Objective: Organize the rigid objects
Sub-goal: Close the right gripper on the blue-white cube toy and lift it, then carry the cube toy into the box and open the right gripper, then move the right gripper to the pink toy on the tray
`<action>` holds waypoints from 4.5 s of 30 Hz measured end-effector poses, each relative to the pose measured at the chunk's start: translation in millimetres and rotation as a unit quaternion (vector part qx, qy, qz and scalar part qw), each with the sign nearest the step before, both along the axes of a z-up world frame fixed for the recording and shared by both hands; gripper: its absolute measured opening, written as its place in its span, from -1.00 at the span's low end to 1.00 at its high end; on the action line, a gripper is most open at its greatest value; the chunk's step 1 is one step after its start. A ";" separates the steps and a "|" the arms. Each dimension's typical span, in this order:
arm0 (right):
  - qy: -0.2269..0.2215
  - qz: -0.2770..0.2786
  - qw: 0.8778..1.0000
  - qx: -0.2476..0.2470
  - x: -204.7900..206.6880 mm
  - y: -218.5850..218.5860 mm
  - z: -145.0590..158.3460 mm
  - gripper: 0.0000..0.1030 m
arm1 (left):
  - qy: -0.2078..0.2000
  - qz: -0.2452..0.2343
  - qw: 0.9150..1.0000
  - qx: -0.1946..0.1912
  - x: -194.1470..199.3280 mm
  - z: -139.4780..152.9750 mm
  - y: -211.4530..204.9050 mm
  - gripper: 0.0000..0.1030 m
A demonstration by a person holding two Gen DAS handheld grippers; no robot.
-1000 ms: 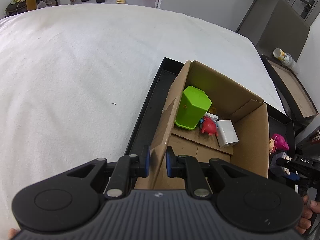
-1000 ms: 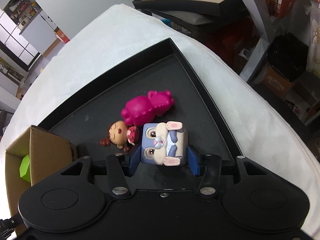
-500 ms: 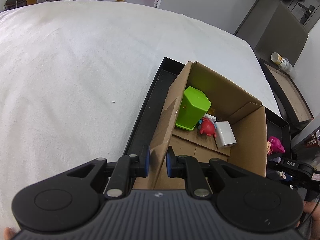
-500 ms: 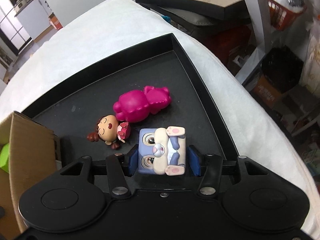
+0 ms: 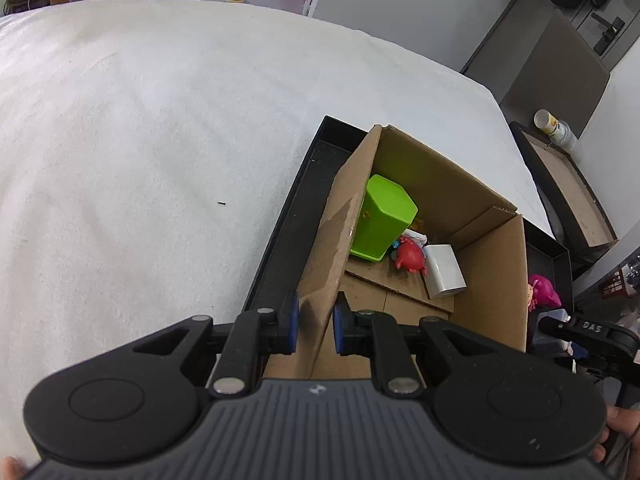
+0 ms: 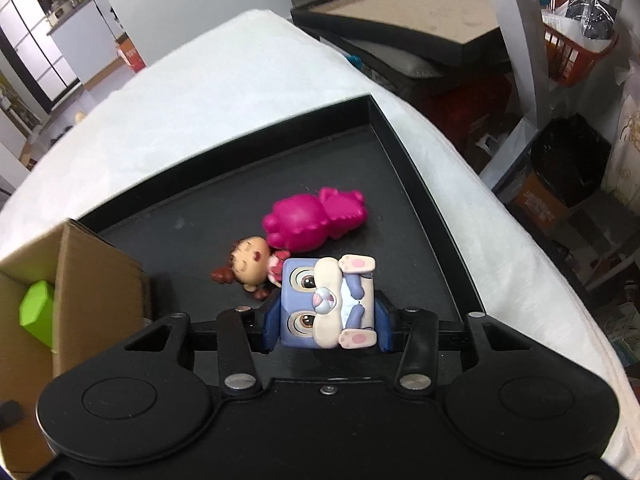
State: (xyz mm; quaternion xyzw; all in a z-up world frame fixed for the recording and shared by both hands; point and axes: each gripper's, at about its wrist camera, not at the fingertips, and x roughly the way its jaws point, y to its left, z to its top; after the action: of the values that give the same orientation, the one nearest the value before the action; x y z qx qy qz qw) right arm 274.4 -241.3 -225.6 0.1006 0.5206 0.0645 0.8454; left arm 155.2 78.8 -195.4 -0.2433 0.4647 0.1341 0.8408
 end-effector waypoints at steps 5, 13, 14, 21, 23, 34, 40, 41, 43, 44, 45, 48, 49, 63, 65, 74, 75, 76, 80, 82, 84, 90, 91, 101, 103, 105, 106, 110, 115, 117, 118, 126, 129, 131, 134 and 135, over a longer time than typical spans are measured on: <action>-0.007 0.000 1.000 0.023 -6.0 1.1 18.9 -0.14 | -0.001 -0.001 1.000 -0.003 -1.2 0.7 -0.5 -0.69; -0.024 0.026 0.998 0.046 -13.2 13.1 52.6 -0.14 | -0.002 -0.001 1.000 -0.006 0.6 0.2 -1.0 -0.69; -0.023 0.029 0.998 0.049 -13.9 15.3 56.5 -0.14 | -0.002 -0.001 1.000 -0.005 0.5 0.0 -1.2 -0.69; -0.025 0.058 0.997 0.052 -21.3 38.7 76.6 -0.14 | -0.004 -0.002 1.000 -0.008 -1.1 -0.6 -1.0 -0.69; -0.023 0.062 0.996 0.054 -22.5 43.3 78.9 -0.14 | -0.004 -0.002 1.000 -0.009 -1.0 -0.5 -0.5 -0.69; -0.031 0.091 0.993 0.069 -37.3 72.1 94.7 -0.14 | -0.008 -0.005 1.000 -0.013 -2.7 0.2 -0.1 -0.68; -0.044 0.111 0.989 0.084 -44.7 96.2 102.3 -0.14 | -0.009 -0.006 1.000 -0.019 -3.1 -0.3 0.0 -0.68; -0.044 0.114 0.989 0.086 -45.7 100.9 103.1 -0.14 | -0.010 -0.006 1.000 -0.020 -2.9 -0.6 0.5 -0.68; -0.046 0.122 0.987 0.090 -46.7 109.8 104.3 -0.14 | -0.011 -0.005 1.000 -0.024 -3.1 -1.0 1.7 -0.67; -0.047 0.126 0.987 0.091 -47.2 114.6 104.8 -0.14 | -0.011 -0.005 1.000 -0.026 -3.2 -1.2 2.5 -0.67; -0.046 0.128 0.986 0.092 -47.5 118.3 104.9 -0.14 | -0.012 -0.005 1.000 -0.028 -3.1 -1.3 3.0 -0.67; -0.045 0.131 0.986 0.097 -48.7 127.0 104.1 -0.14 | -0.013 -0.005 0.999 -0.033 -3.2 -1.4 4.0 -0.66; -0.046 0.133 0.985 0.098 -49.0 129.9 104.0 -0.14 | -0.013 -0.005 0.999 -0.035 -3.3 -1.6 4.0 -0.66; -0.014 0.182 0.978 0.099 -56.6 179.9 88.3 -0.13 | -0.018 -0.006 0.998 -0.065 -2.8 -5.3 12.4 -0.66; -0.006 0.183 0.978 0.099 -55.5 181.9 83.0 -0.13 | -0.019 -0.006 0.998 -0.067 -2.6 -6.2 13.1 -0.65; 0.029 0.163 0.981 0.099 -51.5 183.5 57.3 -0.13 | -0.023 -0.006 0.997 -0.079 -4.8 -8.8 17.6 -0.64; 0.033 0.157 0.982 0.102 -50.5 182.1 53.7 -0.13 | -0.023 -0.006 0.997 -0.079 -4.8 -9.3 17.9 -0.64; 0.040 0.151 0.982 0.105 -49.5 180.7 50.0 -0.13 | -0.023 -0.006 0.997 -0.079 -4.8 -9.3 18.0 -0.64; 0.059 0.140 0.982 0.110 -48.2 180.1 37.5 -0.13 | -0.022 -0.005 0.997 -0.079 -4.8 -9.2 17.6 -0.64; 0.058 0.136 0.982 0.116 -49.2 179.5 35.6 -0.10 | -0.022 -0.005 0.997 -0.080 -4.8 -9.4 17.7 -0.64; 0.054 0.133 0.982 0.125 -50.1 177.6 36.8 -0.08 | -0.021 0.000 0.997 -0.076 -4.7 -9.4 18.7 -0.65; 0.049 0.131 0.979 0.147 -55.0 158.8 50.6 -0.03 | -0.024 0.001 0.997 -0.079 -5.1 -8.8 18.0 -0.65; 0.048 0.127 0.980 0.147 -55.7 154.4 53.1 -0.02 | -0.024 -0.001 0.997 -0.076 -4.9 -8.5 17.3 -0.65; 0.006 0.126 0.978 0.166 -63.0 106.2 87.6 0.13 | -0.018 -0.007 0.998 -0.056 -1.6 -9.2 12.1 -0.65; -0.006 0.123 0.977 0.172 -61.1 93.4 94.3 0.17 | -0.017 -0.006 0.998 -0.053 -1.1 -9.2 11.3 -0.65; -0.018 0.120 0.978 0.169 -59.8 79.3 100.0 0.22 | -0.016 -0.005 0.998 -0.053 -1.1 -9.1 11.3 -0.65; -0.023 0.118 0.979 0.165 -58.9 73.5 101.2 0.23 | -0.016 -0.005 0.998 -0.053 -1.0 -8.8 11.0 -0.65; -0.032 0.098 0.982 0.160 -52.8 48.6 99.1 0.32 | -0.015 -0.005 0.999 -0.047 -0.6 -8.6 9.3 -0.66; -0.034 0.062 0.985 0.158 -50.4 12.8 85.1 0.40 | -0.013 -0.008 0.999 -0.039 -0.8 -9.4 6.8 -0.67; -0.030 0.047 0.985 0.161 -48.6 -1.3 77.5 0.40 | -0.013 -0.009 0.999 -0.036 -0.8 -9.8 6.1 -0.67; -0.027 0.039 0.986 0.161 -47.6 -7.5 73.6 0.40 | -0.013 -0.009 0.999 -0.035 -0.7 -10.0 5.9 -0.67; -0.013 0.007 0.988 0.153 -46.0 -27.1 50.8 0.46 | -0.013 -0.014 1.000 -0.022 -0.3 -10.5 2.4 -0.67; -0.011 -0.001 0.986 0.166 -44.1 -31.2 45.3 0.47 | -0.010 -0.015 1.000 -0.020 0.1 -11.3 2.0 -0.67; -0.015 -0.007 0.987 0.158 -42.8 -31.9 43.2 0.51 | -0.006 -0.016 1.000 -0.021 1.0 -12.3 2.5 -0.67; -0.011 -0.022 0.986 0.165 -37.5 -37.3 36.4 0.52 | -0.004 -0.015 1.000 -0.022 1.8 -12.8 2.7 -0.67; -0.010 -0.029 0.985 0.168 -35.7 -39.5 34.6 0.52 | -0.003 -0.015 1.000 -0.023 2.3 -13.0 2.8 -0.67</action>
State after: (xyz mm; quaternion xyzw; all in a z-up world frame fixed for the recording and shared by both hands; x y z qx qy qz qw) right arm 238.7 -280.8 -190.9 0.2555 0.4910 0.1278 0.8230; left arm 157.5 81.6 -208.3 -0.2557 0.4683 0.1103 0.8385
